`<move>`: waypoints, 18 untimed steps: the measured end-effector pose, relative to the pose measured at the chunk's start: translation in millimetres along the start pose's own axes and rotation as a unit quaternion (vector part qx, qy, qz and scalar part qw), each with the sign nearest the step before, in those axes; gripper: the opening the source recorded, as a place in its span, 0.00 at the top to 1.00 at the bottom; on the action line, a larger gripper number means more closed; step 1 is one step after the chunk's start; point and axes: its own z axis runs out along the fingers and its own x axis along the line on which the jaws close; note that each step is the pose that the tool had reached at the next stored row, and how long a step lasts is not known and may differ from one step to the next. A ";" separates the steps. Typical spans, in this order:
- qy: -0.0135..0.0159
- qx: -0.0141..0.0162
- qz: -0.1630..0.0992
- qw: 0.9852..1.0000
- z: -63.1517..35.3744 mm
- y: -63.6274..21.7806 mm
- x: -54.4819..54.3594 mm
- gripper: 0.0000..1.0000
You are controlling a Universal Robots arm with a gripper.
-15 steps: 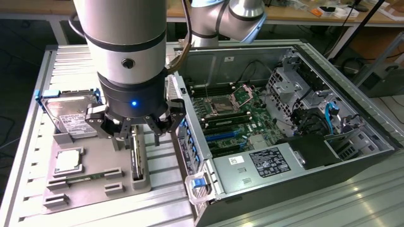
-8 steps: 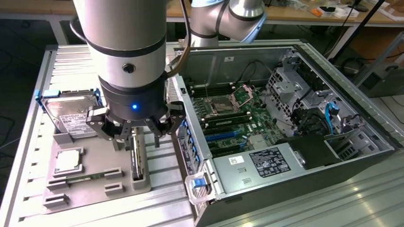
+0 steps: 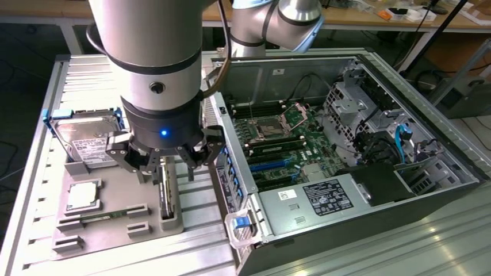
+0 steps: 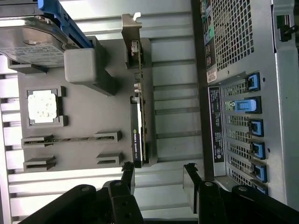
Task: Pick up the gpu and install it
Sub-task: 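Pick up the gpu and move the gpu toward the slot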
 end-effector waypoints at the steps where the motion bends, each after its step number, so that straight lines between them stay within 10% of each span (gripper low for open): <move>1: 0.000 0.000 0.000 1.000 0.5 0.0 0.0 0.46; 18: 0.000 0.000 0.000 1.000 11.6 -0.5 0.2 0.46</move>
